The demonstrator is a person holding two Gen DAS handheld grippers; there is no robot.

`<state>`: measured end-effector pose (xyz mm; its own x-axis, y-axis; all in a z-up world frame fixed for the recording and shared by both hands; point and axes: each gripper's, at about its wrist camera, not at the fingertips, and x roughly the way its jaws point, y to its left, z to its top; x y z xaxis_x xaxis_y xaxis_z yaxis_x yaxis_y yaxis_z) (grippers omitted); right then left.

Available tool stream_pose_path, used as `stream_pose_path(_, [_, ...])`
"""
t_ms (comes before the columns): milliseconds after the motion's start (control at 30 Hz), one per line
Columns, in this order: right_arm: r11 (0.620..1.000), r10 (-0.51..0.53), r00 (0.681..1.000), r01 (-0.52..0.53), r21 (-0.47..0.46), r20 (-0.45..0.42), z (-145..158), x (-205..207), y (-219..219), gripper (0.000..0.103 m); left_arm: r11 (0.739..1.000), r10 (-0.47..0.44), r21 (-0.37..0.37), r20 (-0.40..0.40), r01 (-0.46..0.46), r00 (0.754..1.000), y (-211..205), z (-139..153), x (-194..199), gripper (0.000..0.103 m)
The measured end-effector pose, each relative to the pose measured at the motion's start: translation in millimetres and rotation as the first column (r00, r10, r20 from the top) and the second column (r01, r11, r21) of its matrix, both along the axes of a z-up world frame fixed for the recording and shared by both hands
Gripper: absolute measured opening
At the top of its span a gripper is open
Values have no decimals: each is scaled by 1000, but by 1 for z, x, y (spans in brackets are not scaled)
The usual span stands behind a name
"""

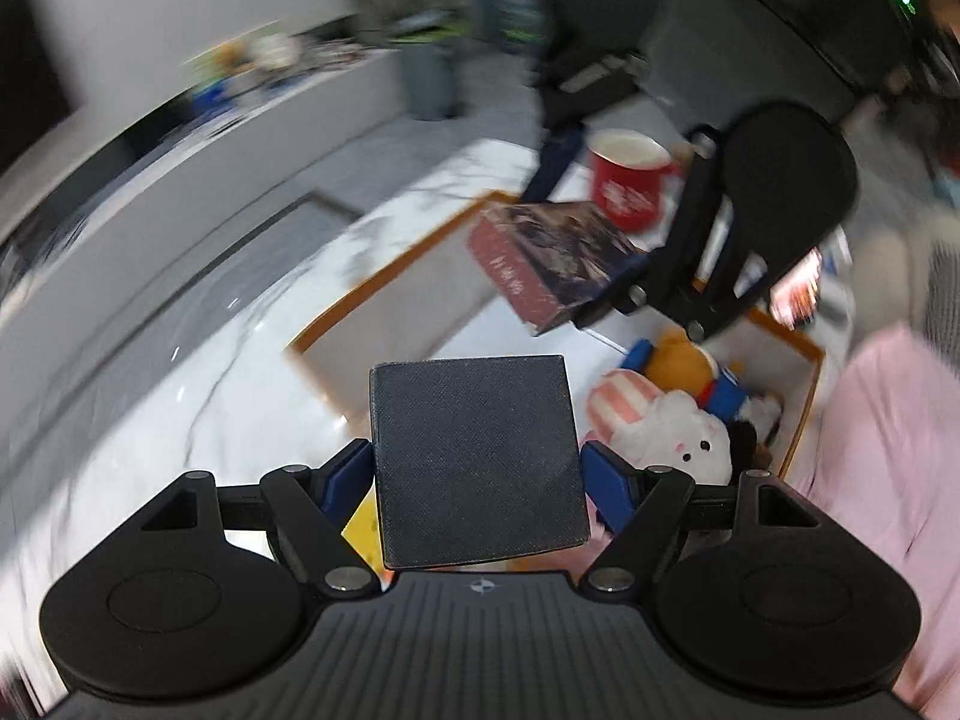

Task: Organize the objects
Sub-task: 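Carry the gray box and the card box into the orange box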

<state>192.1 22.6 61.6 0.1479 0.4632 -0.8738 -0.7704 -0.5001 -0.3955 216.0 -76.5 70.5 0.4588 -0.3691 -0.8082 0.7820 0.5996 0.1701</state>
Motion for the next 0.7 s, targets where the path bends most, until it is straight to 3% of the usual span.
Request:
stream_pose_path(100, [1000, -7, 1000, 8, -28, 20, -16, 21, -4, 61, 979, -148, 143, 9, 145, 989, -33, -17, 10, 87])
stream_pose_path(233, [997, 25, 999, -22, -67, 43, -40, 38, -3, 61, 913, -310, 265, -43, 310, 950, -55, -41, 24, 87])
stream_pose_path(433, [989, 88, 996, -87, -119, 4, -73, 54, 13, 61, 869, -375, 284, -158, 406, 913, -64, -76, 57, 87])
stream_pose_path(467, [983, 143, 990, -141, -119, 11, -78, 53, 14, 61, 864, -384, 283, -165, 417, 908, -64, -81, 60, 87])
stream_pose_path(700, [960, 185, 981, -194, -202, -60, -112, 63, 37, 61, 812, -447, 274, -278, 516, 850, -67, -111, 72, 87])
